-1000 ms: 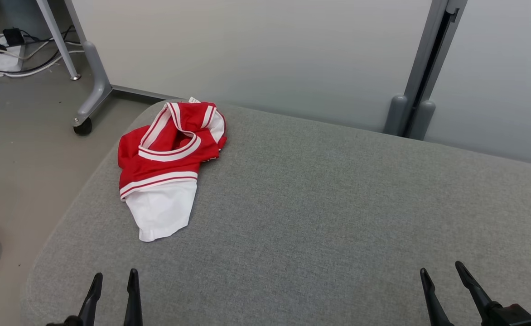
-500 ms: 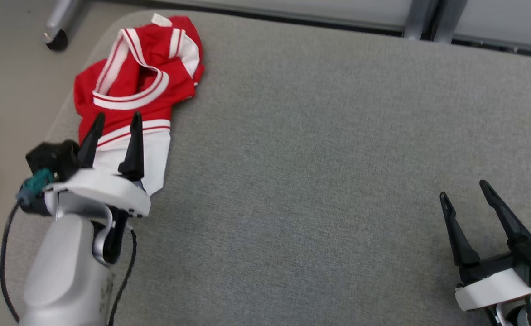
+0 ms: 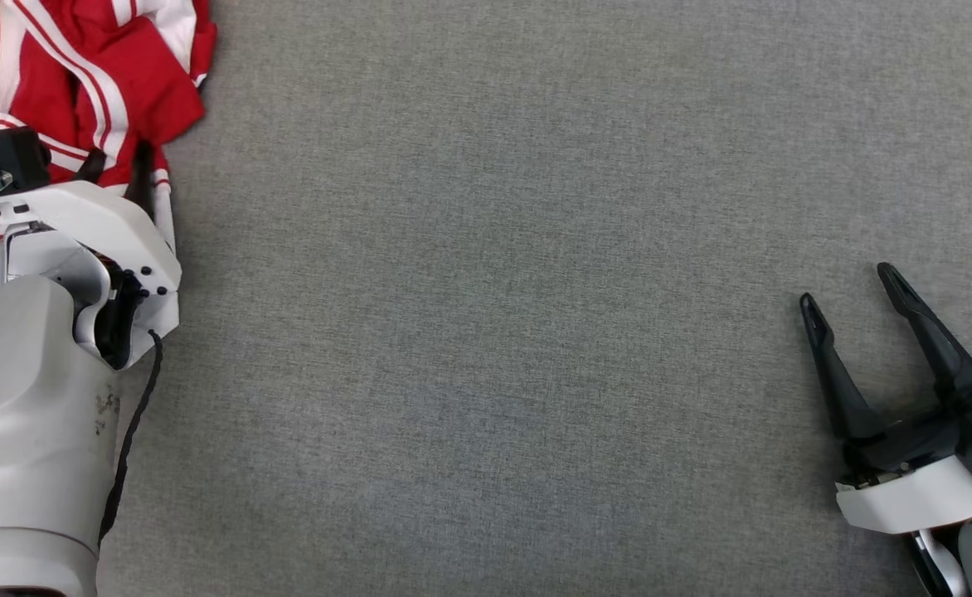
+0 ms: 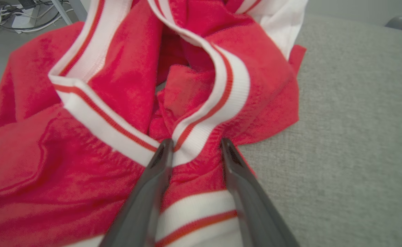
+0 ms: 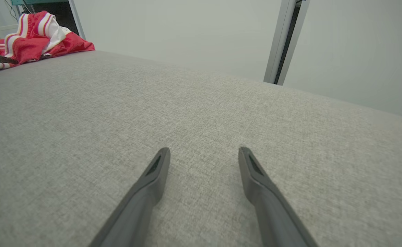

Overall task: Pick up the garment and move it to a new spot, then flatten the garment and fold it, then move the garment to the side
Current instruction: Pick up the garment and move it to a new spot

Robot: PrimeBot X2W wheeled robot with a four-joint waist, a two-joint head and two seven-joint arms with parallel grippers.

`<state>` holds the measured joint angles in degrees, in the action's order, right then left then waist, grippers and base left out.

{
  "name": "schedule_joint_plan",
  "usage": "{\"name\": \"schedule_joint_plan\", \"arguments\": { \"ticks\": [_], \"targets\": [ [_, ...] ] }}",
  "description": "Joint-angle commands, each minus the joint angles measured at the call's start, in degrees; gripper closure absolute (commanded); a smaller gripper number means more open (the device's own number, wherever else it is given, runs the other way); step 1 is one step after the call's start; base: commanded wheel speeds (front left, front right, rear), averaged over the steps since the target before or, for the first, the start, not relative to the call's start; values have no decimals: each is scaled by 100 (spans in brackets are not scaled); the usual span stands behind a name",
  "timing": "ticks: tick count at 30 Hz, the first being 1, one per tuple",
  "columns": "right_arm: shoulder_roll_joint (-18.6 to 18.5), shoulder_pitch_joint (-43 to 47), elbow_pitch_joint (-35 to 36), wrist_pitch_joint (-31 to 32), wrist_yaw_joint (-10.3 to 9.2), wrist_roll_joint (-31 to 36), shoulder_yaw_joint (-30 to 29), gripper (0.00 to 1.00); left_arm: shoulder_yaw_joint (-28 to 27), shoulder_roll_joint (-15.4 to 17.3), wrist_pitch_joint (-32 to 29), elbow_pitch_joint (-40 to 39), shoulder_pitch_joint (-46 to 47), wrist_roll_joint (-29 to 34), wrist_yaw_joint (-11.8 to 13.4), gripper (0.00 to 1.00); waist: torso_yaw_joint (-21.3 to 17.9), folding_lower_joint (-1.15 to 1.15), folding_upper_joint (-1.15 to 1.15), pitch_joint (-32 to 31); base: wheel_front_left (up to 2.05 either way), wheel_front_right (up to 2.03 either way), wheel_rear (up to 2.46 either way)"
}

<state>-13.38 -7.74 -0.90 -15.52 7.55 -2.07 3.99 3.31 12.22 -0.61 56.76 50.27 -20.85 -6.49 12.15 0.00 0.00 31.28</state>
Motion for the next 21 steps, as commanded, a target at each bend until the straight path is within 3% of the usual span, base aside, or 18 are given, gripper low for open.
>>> {"name": "schedule_joint_plan", "arguments": {
  "ticks": [1,6,12,21],
  "targets": [
    [-34,145,-343,67,-12,-32,-50,0,76,-57,59,140,-19,-10,-37,100,-20,0,0,-53,0,0,0],
    [116,166,-373,59,-7,-44,8,0,159,-4,540,105,-53,-36,-78,100,-30,0,0,-377,0,0,0],
    [442,307,-485,37,-7,-119,27,0,460,-210,984,-504,-342,-237,-97,100,-90,0,0,-1116,0,0,0],
    [839,640,-700,38,-7,-205,199,0,1301,-423,240,-3124,-1412,-913,-101,100,-616,0,0,-2006,0,0,0]
  ]
}}
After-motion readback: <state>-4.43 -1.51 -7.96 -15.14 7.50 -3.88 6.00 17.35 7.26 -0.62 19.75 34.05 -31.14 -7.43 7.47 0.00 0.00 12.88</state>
